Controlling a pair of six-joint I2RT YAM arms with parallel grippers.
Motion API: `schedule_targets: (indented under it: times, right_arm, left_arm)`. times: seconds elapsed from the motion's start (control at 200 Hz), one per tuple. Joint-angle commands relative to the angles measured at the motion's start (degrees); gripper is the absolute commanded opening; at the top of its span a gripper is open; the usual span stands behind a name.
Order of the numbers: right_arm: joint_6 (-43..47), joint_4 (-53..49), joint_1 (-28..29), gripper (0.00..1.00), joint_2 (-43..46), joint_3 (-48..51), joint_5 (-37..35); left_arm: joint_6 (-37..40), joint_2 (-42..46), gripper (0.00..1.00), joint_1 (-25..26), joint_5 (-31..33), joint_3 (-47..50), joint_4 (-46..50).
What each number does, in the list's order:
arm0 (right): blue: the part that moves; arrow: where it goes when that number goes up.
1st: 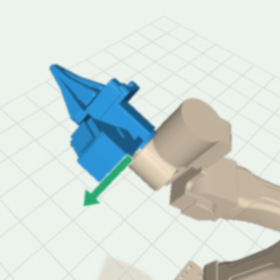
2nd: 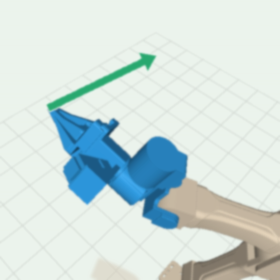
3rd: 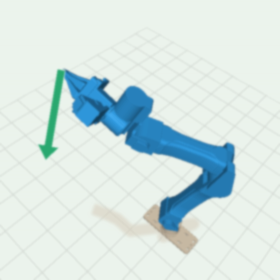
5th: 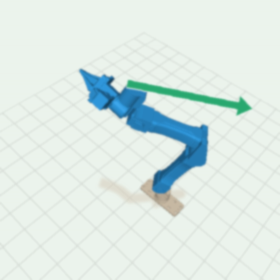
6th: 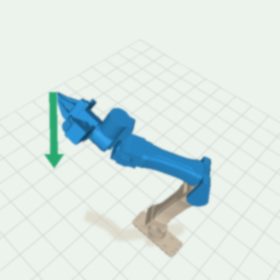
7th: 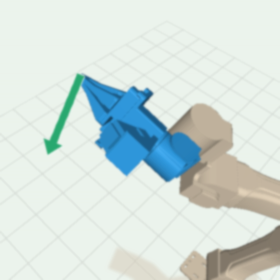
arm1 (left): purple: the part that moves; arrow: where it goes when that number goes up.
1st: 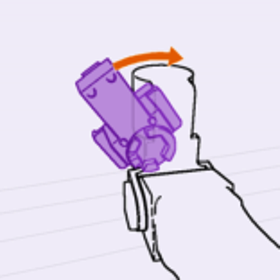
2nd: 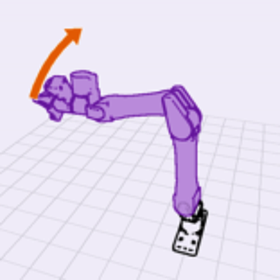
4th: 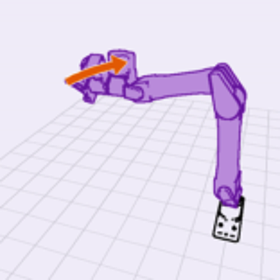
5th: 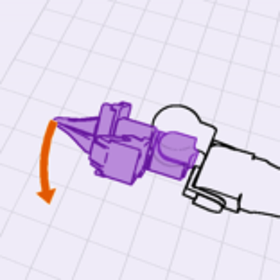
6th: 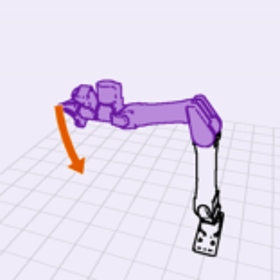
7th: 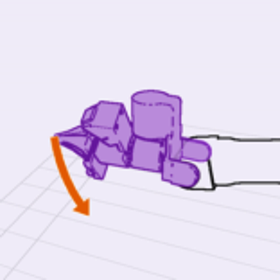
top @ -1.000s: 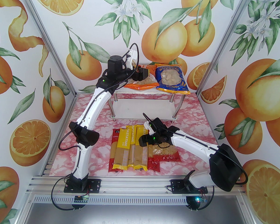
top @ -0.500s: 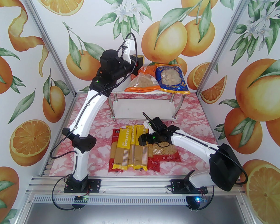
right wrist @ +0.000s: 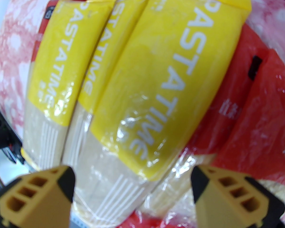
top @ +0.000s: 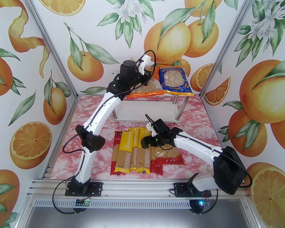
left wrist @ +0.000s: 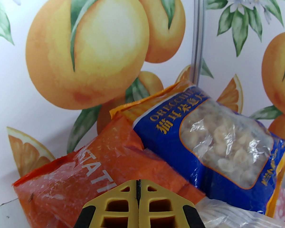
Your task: Place and organize the pasta boxes and bags onto the shelf
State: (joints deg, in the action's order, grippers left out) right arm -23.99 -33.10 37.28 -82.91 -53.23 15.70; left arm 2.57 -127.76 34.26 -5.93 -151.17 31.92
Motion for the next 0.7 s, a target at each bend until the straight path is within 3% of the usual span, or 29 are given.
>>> schedule_targets:
  times: [0.0, 0.215, 0.345, 0.691]
  right_arm:
    - [0.45, -0.47, 0.41, 0.85, 0.18, -1.12, 0.60]
    - [0.35, -0.37, 0.35, 0.86, -0.72, -1.65, 0.82]
    - [0.19, -0.30, 0.35, 0.85, -1.14, -1.82, 0.82]
    - [-0.09, -1.00, 0.30, 0.87, 2.30, -0.98, -0.84]
  left_arm:
    - [2.99, -1.39, 0.00, -0.02, 1.00, -0.87, 4.93]
    - [4.84, -1.97, 0.00, 0.09, 0.01, -0.86, 8.23]
    - [4.86, -2.23, 0.23, 0.02, -4.06, -0.88, 7.41]
    - [2.62, 1.37, 0.53, -0.80, -2.96, -0.83, -2.34]
